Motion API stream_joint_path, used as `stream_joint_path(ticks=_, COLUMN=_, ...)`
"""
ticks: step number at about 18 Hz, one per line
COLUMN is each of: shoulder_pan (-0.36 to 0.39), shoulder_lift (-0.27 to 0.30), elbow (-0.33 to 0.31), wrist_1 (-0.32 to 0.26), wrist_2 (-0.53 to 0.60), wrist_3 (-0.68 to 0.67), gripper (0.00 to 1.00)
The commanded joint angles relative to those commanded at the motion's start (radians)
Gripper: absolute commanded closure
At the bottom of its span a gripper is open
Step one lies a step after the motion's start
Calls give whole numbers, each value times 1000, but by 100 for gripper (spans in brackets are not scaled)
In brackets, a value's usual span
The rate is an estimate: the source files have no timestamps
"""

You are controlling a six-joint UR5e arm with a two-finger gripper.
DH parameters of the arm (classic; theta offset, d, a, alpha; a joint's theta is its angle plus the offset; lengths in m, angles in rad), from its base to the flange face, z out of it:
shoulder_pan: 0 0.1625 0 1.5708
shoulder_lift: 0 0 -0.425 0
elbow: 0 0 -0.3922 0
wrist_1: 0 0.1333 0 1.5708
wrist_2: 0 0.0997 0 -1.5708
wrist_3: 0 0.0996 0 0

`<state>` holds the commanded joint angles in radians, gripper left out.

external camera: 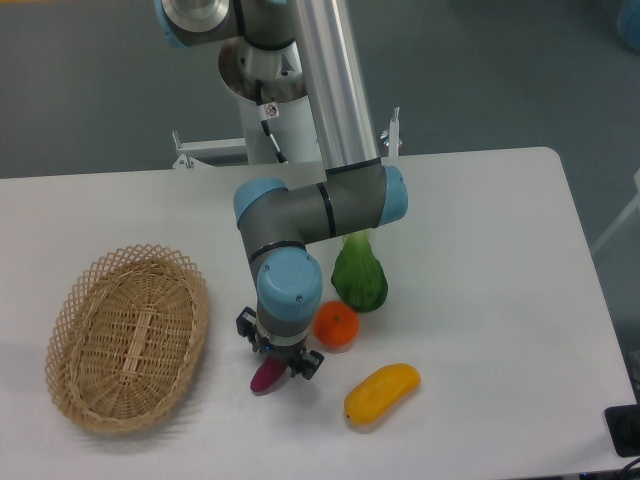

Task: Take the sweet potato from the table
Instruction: 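Lower the open gripper over the purple sweet potato, then close the gripper on the purple sweet potato, then lift the held sweet potato up and away from the table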

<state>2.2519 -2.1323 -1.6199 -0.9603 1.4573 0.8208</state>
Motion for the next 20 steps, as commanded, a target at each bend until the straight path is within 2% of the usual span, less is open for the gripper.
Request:
stream_joint_path(ticks=9, shoulder_pan=31, shoulder_lift=84, elbow=-23, wrist_1=-9, wrist_2=6, wrist_3=-42, gripper=100)
stream_joint_path(ticks=13, shoulder_pan=90, shoulder_lift=161, elbow=-38, wrist_1=-35, wrist_2=18, wrist_3=-31, gripper=100)
stream_joint_path(ticks=16, shoulder_pan=139, shoulder_lift=199, elbow=-35, wrist_1=-48, wrist_2=103, wrist_3=-9, gripper=100)
stream_joint_path(ticks=20, shoulder_pan=207, shoulder_lift=207, elbow=-17, wrist_1=-46, wrist_2=100, wrist_3=105, gripper=100)
